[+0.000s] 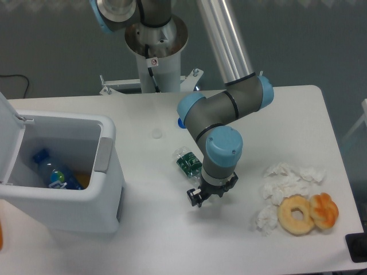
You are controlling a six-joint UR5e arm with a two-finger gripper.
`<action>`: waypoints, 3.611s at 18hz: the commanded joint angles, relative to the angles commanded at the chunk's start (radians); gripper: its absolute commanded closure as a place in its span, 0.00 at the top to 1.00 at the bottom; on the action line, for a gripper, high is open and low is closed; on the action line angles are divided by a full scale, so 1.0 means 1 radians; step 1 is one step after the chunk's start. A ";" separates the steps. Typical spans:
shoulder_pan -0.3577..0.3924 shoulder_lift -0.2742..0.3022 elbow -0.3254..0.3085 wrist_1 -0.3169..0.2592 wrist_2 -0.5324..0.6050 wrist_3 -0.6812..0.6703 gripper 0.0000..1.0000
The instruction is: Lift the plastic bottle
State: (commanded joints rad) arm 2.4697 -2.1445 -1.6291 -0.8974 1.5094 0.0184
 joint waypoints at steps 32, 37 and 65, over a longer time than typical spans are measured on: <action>-0.012 0.051 0.032 -0.008 0.009 0.078 0.25; -0.035 0.147 0.035 -0.015 0.014 0.306 0.25; 0.006 0.382 0.086 -0.196 0.054 1.100 0.24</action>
State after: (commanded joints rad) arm 2.4758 -1.7625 -1.5432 -1.0937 1.5631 1.1183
